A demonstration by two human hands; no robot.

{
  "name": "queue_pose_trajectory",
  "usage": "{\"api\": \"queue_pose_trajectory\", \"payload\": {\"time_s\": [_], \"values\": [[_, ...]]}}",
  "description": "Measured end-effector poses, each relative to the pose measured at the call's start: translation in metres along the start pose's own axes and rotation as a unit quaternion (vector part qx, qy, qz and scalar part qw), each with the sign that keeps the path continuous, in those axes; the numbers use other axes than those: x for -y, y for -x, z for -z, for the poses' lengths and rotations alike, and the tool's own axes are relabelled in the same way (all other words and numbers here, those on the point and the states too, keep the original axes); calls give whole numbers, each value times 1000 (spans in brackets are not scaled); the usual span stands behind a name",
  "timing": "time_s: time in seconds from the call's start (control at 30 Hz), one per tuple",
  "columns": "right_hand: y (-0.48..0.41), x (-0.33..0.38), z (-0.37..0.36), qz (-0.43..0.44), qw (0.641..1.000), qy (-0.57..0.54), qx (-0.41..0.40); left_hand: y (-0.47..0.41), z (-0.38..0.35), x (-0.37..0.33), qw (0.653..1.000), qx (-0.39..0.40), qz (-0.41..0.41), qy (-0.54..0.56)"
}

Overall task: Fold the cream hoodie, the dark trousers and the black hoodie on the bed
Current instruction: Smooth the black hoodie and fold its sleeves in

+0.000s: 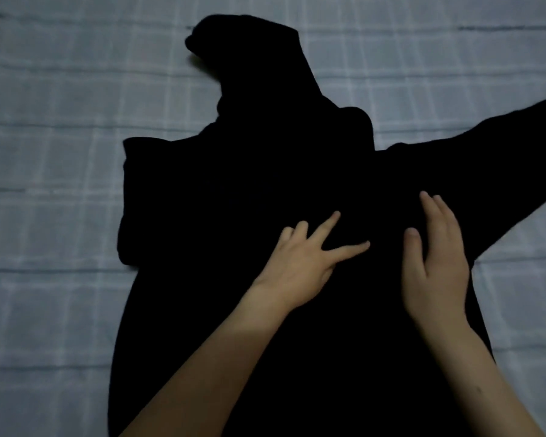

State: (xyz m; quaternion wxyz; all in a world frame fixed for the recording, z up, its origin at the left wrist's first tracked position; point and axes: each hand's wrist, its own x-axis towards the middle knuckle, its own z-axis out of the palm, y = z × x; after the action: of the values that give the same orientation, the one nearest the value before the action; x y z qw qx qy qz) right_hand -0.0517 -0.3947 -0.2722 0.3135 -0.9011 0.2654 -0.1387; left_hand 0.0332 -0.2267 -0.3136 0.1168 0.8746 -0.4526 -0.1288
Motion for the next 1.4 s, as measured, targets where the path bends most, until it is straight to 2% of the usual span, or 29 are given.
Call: {"api": "queue_pose_trajectory", "payload": {"time_s": [0.1, 0.13, 0.17, 0.23, 0.3, 0.33, 0.4, 0.47, 0.73, 0.9, 1.0, 1.07, 1.1, 1.17, 1.2, 1.27, 1.33, 1.4], "values": [[-8, 10, -7, 39, 999, -22, -4, 30, 17, 7, 995, -8, -36, 92], [-11, 19, -13, 65, 998, -25, 3, 39, 23, 16, 993, -37, -32, 111], [-14, 29, -22, 94, 995, -22, 16, 44, 29, 27, 992, -85, -19, 93], [-22, 46, -43, 163, 985, 30, 49, 48, 37, 58, 986, -153, 57, -17], [-32, 42, -64, 209, 963, 141, 91, 48, 37, 87, 977, -120, 150, -92], [-38, 30, -71, 207, 952, 192, 115, 48, 30, 98, 975, -91, 170, -105], [-46, -4, -80, 196, 935, 253, 151, 50, 7, 117, 978, -53, 172, -105], [-46, -29, -89, 205, 928, 270, 155, 50, -14, 131, 981, -48, 160, -96], [-36, -14, -81, 188, 923, 273, 193, 54, -4, 125, 983, -51, 166, -67], [-33, -14, -87, 183, 928, 265, 186, 50, -4, 124, 981, -43, 174, -70], [-36, -14, -73, 188, 948, 145, 210, 48, 5, 111, 975, -29, 212, -59], [-42, -19, -51, 163, 970, 0, 179, 40, 14, 92, 964, -62, 257, -37], [-46, -26, -35, 150, 981, -43, 119, 29, 19, 76, 959, -96, 265, -23], [-57, -56, 3, 117, 991, -50, -33, -6, 26, 35, 958, -168, 231, -4], [-63, -77, 23, 81, 993, -36, -81, -28, 27, 10, 962, -189, 198, -2], [-78, -124, 62, -25, 994, -38, -101, -76, 25, -43, 974, -192, 122, 17], [-97, -169, 94, -146, 982, -96, -74, -127, 14, -91, 984, -165, 57, 44], [-122, -205, 113, -197, 968, -143, -56, -174, -3, -128, 991, -129, 33, 32]]}}
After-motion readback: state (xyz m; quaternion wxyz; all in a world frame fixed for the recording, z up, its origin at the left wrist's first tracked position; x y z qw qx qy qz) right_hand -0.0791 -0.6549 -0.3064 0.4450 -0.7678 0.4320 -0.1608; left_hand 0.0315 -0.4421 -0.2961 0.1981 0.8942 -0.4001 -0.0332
